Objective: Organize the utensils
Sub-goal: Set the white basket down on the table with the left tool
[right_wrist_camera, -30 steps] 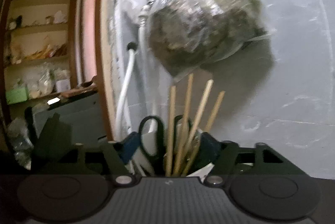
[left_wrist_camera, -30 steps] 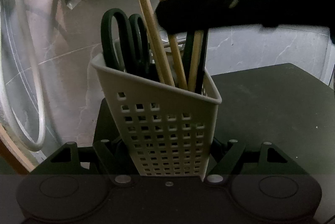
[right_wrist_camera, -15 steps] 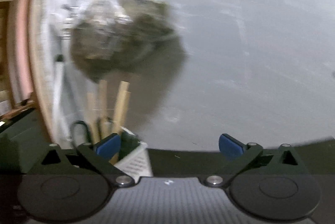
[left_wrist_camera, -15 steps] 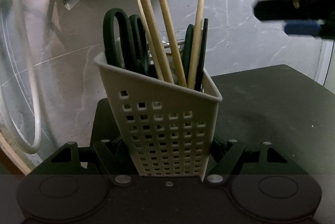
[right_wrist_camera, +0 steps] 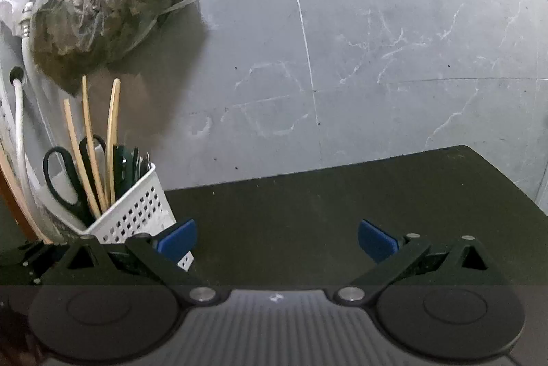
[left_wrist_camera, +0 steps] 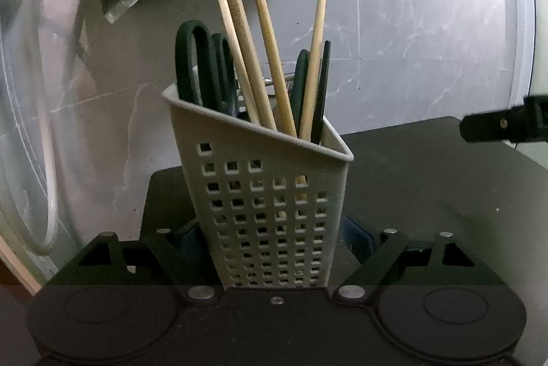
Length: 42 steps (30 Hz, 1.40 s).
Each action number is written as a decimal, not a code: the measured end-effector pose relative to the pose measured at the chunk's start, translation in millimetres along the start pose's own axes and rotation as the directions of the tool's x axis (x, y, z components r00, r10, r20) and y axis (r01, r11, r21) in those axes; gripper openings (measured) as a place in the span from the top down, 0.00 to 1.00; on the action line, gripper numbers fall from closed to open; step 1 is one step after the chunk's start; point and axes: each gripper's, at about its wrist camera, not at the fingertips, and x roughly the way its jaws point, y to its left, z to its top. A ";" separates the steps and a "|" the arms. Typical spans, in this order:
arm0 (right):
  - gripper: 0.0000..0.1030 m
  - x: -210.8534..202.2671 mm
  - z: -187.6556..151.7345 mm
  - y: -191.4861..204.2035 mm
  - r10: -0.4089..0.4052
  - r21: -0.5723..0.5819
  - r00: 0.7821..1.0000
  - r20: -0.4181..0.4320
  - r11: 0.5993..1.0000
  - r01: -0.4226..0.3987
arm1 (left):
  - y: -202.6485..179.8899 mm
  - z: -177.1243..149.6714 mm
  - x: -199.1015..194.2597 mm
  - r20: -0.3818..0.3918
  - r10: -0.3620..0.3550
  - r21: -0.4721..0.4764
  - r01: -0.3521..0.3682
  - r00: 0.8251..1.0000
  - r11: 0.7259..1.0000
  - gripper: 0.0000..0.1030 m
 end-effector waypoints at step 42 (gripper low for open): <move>0.00 -100.8 -44.4 -51.2 0.044 -0.100 0.977 -0.209 0.993 -0.066 | -79.4 -30.9 -167.8 -0.109 0.386 -0.269 -0.401 0.916 0.876 0.01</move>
